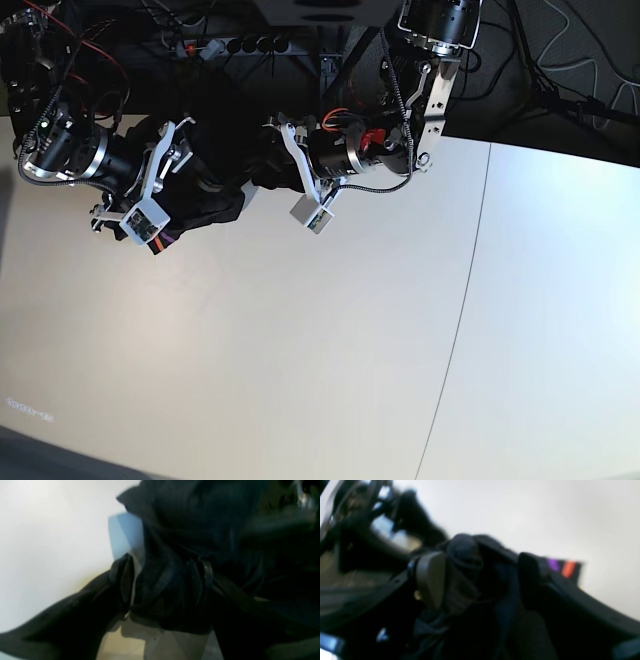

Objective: Fold the T-shirt properly
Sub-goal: 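Hold the bundle with both grippers and press the folds together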

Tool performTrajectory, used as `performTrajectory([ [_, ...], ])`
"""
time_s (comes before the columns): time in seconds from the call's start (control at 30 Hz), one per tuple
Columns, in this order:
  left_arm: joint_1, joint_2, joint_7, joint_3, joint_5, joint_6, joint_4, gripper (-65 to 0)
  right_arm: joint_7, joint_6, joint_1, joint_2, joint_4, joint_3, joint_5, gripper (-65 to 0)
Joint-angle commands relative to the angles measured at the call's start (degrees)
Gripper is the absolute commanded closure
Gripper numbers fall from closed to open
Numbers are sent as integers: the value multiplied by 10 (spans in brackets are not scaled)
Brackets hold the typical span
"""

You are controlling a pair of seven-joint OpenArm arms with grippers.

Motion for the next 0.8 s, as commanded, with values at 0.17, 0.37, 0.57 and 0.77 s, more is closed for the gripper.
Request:
performTrajectory([
  [0.17, -37, -4, 19, -70, 9, 15, 26, -150, 13, 20, 39, 11, 9, 28, 0, -439],
  [0.37, -70, -7, 31, -88, 8, 15, 29, -106, 15, 20, 53, 11, -11, 28, -2, -439],
  [0.57, -40, -24, 92, -74, -83, -18, 108, 0, 50, 20, 59, 11, -53, 28, -16, -191],
  [0.77, 0, -74, 96, 71, -61, -18, 208, 0, 85, 20, 118, 11, -125, 28, -51, 0],
])
